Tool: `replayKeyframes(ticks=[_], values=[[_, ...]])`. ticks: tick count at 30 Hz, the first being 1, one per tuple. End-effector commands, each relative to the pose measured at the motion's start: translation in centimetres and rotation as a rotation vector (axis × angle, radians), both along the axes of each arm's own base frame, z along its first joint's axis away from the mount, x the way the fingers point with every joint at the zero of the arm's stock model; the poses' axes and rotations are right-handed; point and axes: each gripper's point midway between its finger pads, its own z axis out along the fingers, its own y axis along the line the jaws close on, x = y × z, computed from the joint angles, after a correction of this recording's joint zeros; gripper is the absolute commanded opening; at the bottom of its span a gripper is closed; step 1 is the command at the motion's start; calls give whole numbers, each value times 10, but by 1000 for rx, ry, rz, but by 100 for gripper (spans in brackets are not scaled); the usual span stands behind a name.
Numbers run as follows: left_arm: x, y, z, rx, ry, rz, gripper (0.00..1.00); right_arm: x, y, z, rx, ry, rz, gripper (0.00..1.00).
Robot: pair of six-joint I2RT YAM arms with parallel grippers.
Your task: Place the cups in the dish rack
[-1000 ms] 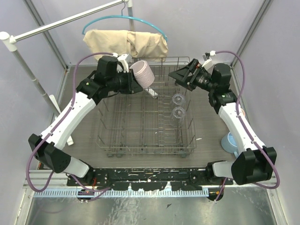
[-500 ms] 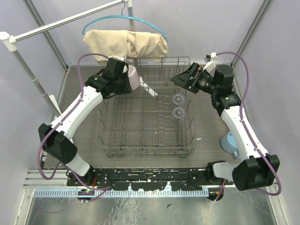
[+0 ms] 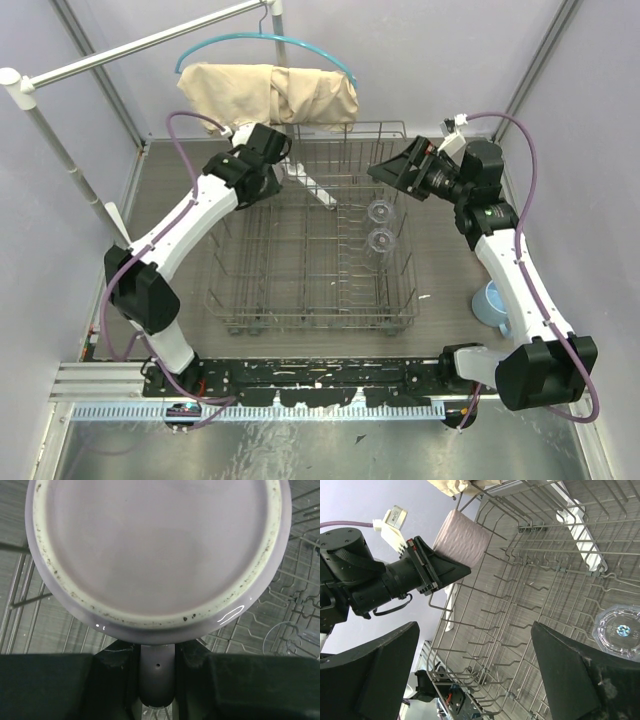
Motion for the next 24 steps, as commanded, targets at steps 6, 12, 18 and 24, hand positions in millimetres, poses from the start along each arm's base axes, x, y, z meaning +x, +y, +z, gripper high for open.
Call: replayKeyframes(ticks=[6, 12, 18, 24], values=[[-2, -7, 22, -12, -78, 170, 0, -7, -5, 7, -3, -78, 15, 100], [-8, -6, 6, -22, -51, 238, 0, -13, -5, 1, 1, -74, 25, 100], [-9, -3, -7, -12, -29, 270, 0, -18, -5, -6, -1, -69, 32, 100], [-3, -4, -16, -4, -20, 287, 0, -21, -4, -12, 5, -61, 41, 100]])
